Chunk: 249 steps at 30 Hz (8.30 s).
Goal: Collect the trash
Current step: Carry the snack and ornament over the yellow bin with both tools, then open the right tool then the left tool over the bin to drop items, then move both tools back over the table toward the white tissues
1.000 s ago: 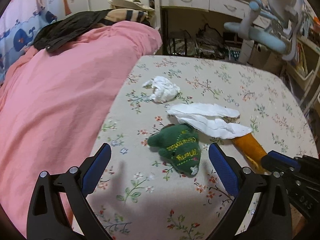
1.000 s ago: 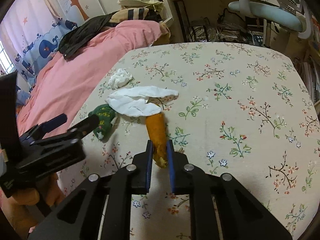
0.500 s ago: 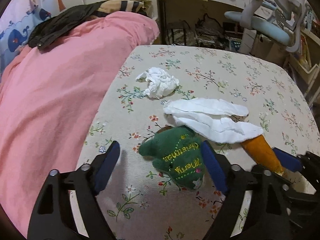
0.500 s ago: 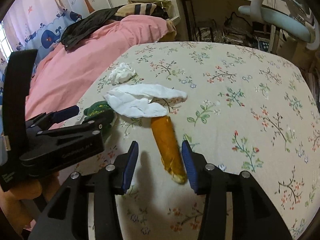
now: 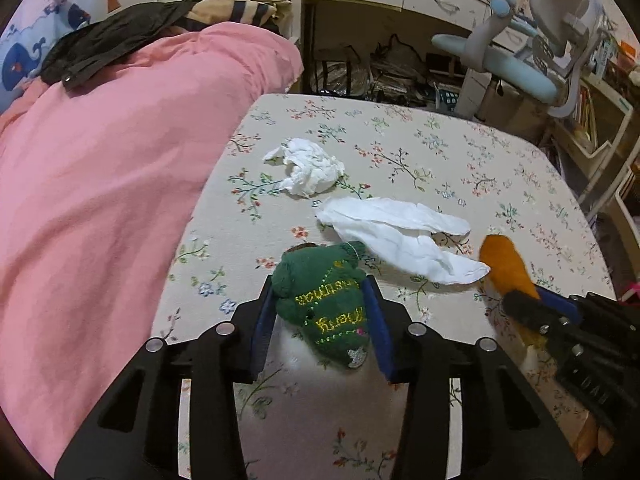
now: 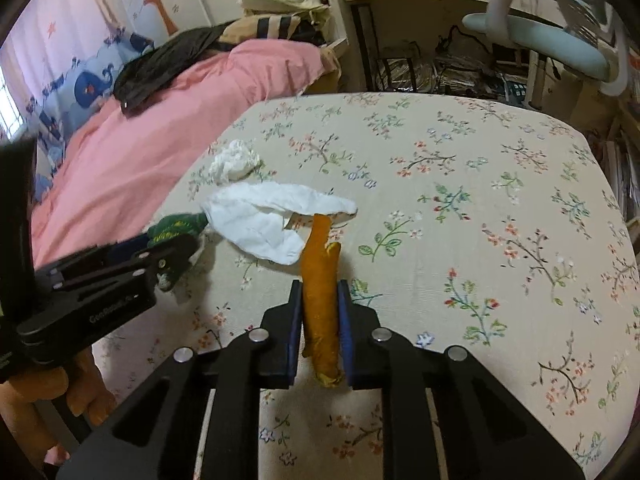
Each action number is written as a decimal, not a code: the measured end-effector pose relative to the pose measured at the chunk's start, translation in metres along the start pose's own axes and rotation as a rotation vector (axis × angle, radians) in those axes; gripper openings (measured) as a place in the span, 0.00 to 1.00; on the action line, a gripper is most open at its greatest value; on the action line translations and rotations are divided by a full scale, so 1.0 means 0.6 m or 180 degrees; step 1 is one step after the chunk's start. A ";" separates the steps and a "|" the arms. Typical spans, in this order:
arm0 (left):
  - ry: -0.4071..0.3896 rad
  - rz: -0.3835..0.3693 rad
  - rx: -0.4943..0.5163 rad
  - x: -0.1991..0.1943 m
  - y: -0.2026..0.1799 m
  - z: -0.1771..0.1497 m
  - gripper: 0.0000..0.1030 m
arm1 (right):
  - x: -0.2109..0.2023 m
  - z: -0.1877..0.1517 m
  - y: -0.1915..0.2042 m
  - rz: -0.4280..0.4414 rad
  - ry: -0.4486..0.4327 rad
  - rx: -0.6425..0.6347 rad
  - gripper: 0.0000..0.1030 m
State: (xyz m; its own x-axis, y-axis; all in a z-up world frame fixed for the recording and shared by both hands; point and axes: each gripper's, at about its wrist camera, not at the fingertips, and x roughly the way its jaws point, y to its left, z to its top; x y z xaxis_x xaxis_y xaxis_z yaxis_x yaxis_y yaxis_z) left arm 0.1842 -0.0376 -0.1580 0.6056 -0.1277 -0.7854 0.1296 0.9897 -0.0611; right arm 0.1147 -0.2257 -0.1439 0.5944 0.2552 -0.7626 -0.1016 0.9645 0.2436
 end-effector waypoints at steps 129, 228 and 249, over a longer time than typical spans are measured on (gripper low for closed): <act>-0.0818 -0.0102 0.0018 -0.430 -0.032 -0.347 0.40 | -0.300 -0.375 0.123 0.0378 -0.0190 -0.0314 0.18; -0.0675 0.0259 -0.0089 -0.423 0.035 -0.304 0.83 | -0.353 -0.312 0.056 0.0058 -0.0917 0.0198 0.84; -0.0751 0.0375 -0.0269 -0.315 0.056 -0.159 0.83 | -0.256 -0.171 0.072 0.0037 -0.0806 -0.0319 0.86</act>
State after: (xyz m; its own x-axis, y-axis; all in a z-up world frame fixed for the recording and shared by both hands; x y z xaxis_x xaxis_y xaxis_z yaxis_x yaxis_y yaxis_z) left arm -0.0009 0.0258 -0.0706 0.7800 -0.0132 -0.6256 -0.0125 0.9993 -0.0366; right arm -0.0629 -0.2164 -0.0776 0.7721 0.2534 -0.5828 -0.1804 0.9667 0.1813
